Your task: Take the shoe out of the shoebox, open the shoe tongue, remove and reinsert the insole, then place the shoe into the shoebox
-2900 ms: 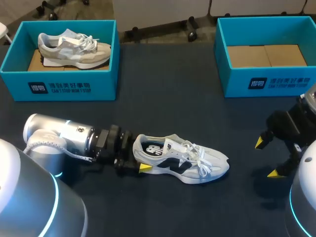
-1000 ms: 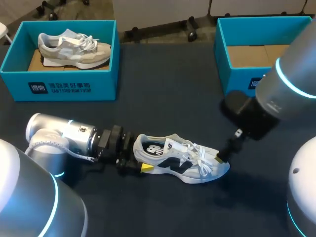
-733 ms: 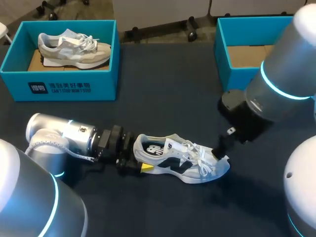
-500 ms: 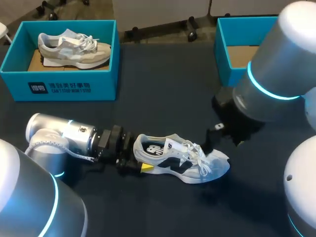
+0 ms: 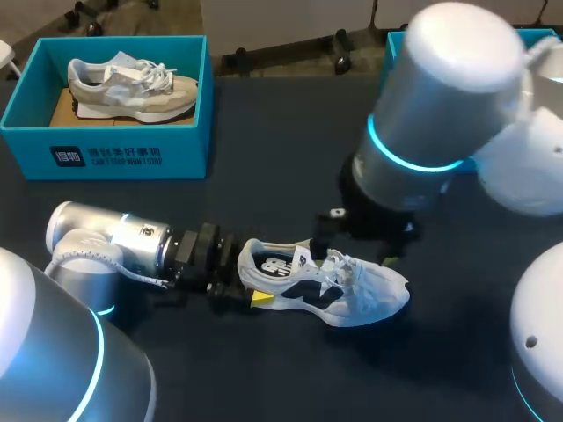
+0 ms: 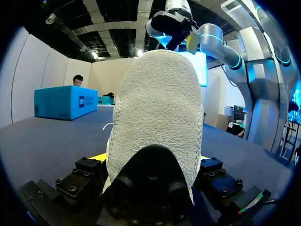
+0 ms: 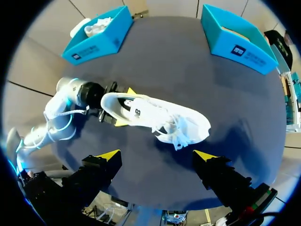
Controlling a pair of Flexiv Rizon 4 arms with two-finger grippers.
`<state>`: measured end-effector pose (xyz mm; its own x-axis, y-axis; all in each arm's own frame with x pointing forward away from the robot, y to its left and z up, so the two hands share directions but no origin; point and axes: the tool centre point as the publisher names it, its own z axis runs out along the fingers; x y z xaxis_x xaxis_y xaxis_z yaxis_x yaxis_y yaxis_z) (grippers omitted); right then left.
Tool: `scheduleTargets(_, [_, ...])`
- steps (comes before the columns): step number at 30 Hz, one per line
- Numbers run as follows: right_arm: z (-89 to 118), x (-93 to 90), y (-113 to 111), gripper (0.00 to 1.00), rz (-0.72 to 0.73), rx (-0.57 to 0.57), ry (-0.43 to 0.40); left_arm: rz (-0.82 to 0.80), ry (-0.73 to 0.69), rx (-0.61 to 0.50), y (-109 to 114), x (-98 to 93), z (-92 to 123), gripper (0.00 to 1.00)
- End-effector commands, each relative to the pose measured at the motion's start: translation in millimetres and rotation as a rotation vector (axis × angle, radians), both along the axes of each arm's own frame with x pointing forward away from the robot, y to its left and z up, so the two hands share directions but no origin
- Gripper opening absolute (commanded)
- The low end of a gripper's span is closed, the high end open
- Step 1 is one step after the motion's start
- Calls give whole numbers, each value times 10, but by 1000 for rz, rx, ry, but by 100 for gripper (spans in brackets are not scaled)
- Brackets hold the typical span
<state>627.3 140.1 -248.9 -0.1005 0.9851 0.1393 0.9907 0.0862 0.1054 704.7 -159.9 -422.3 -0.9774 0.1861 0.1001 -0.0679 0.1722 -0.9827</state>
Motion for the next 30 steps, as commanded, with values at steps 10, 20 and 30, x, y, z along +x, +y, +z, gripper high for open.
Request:
scheduleTargets(10, [-418, 225, 508, 100, -25, -272, 73, -1, 0, -1, -22, 5, -26, 0])
scheduleTargets(20, [-507, 337, 602, 100, -79, -422, 61, -1, 0, -1, -22, 5, -26, 0])
scheduleTargets(30, [-620, 421, 577, 100, -158, -498, 81, -1, 0, -1, -22, 5, -26, 0])
